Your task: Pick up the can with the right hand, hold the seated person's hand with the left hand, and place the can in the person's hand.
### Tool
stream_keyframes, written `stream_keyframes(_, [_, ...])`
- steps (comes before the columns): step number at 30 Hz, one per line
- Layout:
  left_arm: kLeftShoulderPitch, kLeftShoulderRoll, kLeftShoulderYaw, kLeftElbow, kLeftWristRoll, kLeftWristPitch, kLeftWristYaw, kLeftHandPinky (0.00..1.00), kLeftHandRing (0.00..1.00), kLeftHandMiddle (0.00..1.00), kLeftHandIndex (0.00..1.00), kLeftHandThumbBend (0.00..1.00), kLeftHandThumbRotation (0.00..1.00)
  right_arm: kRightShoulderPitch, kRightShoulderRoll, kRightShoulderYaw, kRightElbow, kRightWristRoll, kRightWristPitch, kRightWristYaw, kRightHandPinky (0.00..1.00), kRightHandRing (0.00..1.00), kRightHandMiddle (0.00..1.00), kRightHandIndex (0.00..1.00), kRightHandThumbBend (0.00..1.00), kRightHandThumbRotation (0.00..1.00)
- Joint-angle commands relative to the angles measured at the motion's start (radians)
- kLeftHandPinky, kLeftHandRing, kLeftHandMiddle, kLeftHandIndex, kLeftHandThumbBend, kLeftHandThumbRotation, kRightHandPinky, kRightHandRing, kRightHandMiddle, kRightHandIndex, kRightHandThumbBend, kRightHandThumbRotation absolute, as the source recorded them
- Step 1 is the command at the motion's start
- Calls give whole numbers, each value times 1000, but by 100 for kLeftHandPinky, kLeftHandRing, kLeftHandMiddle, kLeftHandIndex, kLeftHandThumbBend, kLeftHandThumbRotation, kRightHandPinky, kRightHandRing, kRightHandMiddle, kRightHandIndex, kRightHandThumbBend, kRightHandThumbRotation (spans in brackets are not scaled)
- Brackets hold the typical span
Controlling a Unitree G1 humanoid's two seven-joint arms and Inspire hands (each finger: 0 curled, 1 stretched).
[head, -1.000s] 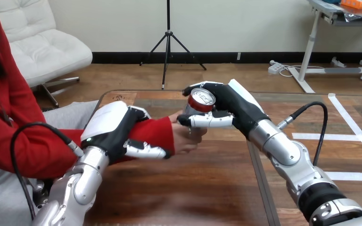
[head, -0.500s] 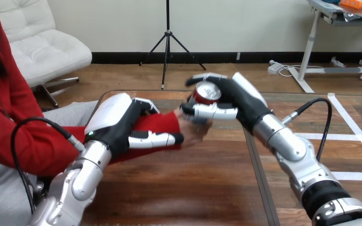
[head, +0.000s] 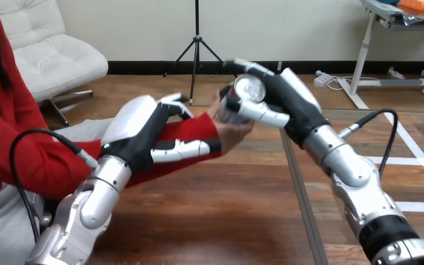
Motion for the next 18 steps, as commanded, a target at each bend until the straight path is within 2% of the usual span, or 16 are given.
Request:
stream_keyframes(1, [-83,-31,-12,-95,-37,-86,0,76,94,92,90,100,86,23,5,-8,-65,17,-17,14,73,83,89,90,100,100])
stream_keyframes(4, [-67,-35,-4,-91,-60,-90,-10,76,95,92,91,100,86,41,2,-12,-78,23,-19,17,73,83,89,90,100,100])
stream_keyframes(10, [-42,-37,5,-77,-73,-111,6,74,94,92,92,100,90,68,1,-23,-90,44,-28,25,74,83,88,91,100,100])
stream_keyframes(18, [3,-51,33,-24,-93,-167,72,71,90,90,91,100,98,125,-1,-41,-116,74,-36,33,79,88,91,92,100,100])
